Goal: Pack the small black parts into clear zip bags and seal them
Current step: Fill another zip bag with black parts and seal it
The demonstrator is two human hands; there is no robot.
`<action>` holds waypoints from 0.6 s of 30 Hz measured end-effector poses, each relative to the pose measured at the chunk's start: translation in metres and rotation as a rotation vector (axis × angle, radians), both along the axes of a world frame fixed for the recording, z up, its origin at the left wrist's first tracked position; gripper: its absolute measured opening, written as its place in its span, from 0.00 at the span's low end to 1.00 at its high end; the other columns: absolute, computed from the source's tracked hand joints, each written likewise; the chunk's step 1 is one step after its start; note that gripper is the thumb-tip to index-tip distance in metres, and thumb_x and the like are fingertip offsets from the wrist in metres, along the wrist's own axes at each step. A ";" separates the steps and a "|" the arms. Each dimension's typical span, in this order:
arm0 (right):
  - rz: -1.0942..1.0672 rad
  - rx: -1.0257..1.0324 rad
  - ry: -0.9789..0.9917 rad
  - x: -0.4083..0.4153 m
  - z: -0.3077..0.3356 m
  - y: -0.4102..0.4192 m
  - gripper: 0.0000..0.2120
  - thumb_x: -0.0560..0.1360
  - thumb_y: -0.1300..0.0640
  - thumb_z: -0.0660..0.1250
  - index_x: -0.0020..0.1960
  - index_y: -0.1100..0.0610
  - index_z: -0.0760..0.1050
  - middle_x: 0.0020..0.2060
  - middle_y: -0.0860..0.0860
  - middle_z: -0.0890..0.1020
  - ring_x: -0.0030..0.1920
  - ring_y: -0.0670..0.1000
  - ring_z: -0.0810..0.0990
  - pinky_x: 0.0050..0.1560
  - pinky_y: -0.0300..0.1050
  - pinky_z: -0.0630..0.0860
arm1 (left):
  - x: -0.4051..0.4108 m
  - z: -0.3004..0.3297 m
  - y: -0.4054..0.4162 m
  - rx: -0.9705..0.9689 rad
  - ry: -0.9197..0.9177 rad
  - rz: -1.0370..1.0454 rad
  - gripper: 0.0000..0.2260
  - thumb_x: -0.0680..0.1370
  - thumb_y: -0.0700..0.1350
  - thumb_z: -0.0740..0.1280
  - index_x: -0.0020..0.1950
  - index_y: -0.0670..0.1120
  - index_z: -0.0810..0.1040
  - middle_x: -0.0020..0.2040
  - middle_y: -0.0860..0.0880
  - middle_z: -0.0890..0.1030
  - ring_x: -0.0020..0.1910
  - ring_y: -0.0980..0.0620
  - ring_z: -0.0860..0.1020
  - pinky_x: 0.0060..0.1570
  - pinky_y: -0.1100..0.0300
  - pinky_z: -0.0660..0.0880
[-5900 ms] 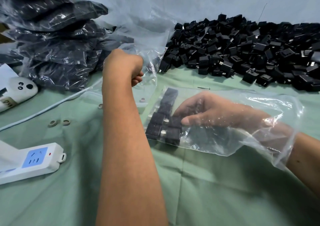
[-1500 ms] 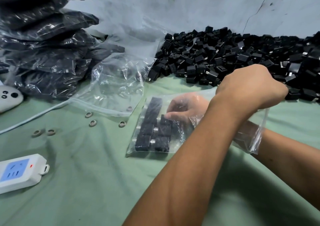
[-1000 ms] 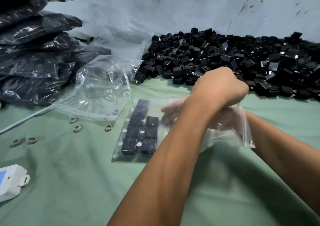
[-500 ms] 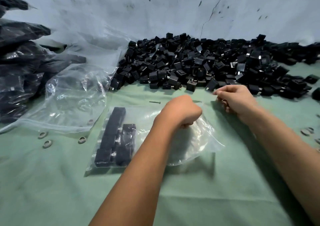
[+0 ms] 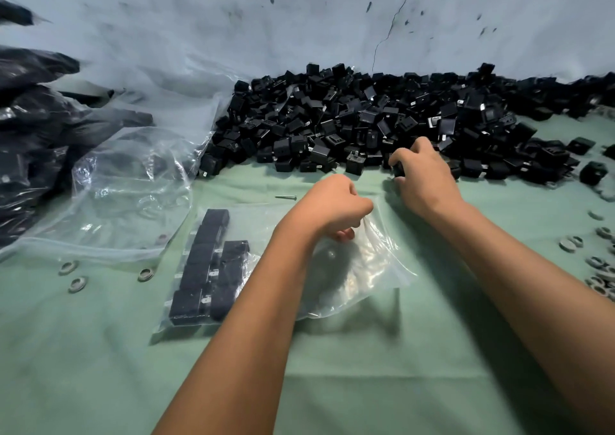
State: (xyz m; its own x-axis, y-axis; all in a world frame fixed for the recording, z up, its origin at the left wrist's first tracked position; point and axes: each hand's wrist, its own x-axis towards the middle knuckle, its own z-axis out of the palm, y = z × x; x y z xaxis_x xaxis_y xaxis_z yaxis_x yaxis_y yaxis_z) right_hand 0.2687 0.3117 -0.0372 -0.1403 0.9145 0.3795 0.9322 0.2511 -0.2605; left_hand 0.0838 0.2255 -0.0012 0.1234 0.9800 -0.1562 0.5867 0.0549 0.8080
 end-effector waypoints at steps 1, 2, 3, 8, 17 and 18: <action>-0.013 -0.021 0.024 0.002 0.002 0.000 0.13 0.76 0.62 0.72 0.59 0.55 0.77 0.53 0.53 0.70 0.51 0.60 0.75 0.49 0.50 0.73 | 0.000 0.000 0.000 -0.005 -0.004 0.002 0.02 0.77 0.38 0.62 0.45 0.42 0.74 0.35 0.43 0.80 0.22 0.52 0.76 0.26 0.59 0.77; -0.021 -0.038 0.052 0.005 0.004 0.000 0.12 0.76 0.63 0.72 0.58 0.54 0.79 0.52 0.52 0.70 0.52 0.60 0.76 0.49 0.49 0.71 | -0.001 0.001 0.000 -0.012 -0.003 0.008 0.03 0.77 0.38 0.62 0.45 0.41 0.74 0.35 0.43 0.80 0.21 0.52 0.77 0.26 0.59 0.77; -0.021 -0.046 0.097 0.007 0.006 -0.002 0.10 0.77 0.63 0.72 0.56 0.53 0.80 0.51 0.52 0.72 0.53 0.60 0.76 0.50 0.47 0.71 | -0.001 0.001 0.001 -0.019 0.004 0.018 0.03 0.77 0.38 0.62 0.45 0.41 0.74 0.35 0.43 0.80 0.21 0.51 0.77 0.26 0.60 0.77; 0.195 -0.230 0.520 0.010 0.024 -0.029 0.06 0.78 0.61 0.71 0.49 0.51 0.82 0.39 0.49 0.82 0.36 0.49 0.77 0.38 0.42 0.73 | -0.007 0.002 0.003 -0.029 0.036 0.068 0.06 0.76 0.38 0.61 0.41 0.39 0.76 0.30 0.44 0.78 0.20 0.52 0.76 0.24 0.62 0.74; 0.570 -0.803 0.618 -0.003 0.033 -0.081 0.06 0.79 0.68 0.69 0.53 0.61 0.83 0.43 0.64 0.84 0.37 0.56 0.83 0.35 0.46 0.81 | 0.001 0.017 -0.005 0.045 0.037 0.042 0.07 0.69 0.42 0.64 0.33 0.41 0.76 0.28 0.45 0.79 0.23 0.51 0.75 0.25 0.62 0.72; 0.582 -0.792 0.608 -0.006 0.034 -0.083 0.07 0.78 0.68 0.70 0.53 0.59 0.83 0.45 0.64 0.84 0.39 0.55 0.84 0.38 0.47 0.82 | 0.002 0.021 -0.006 0.059 0.028 0.035 0.07 0.68 0.42 0.64 0.31 0.41 0.77 0.28 0.44 0.79 0.23 0.50 0.75 0.25 0.62 0.71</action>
State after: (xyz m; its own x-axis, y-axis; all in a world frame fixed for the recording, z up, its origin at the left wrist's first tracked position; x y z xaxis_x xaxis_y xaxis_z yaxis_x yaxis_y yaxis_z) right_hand 0.2622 0.2284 -0.0036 -0.6094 0.7834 -0.1220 0.3960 0.1675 -0.9028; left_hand 0.0856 0.2194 0.0193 0.0850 0.9912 -0.1010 0.6078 0.0288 0.7935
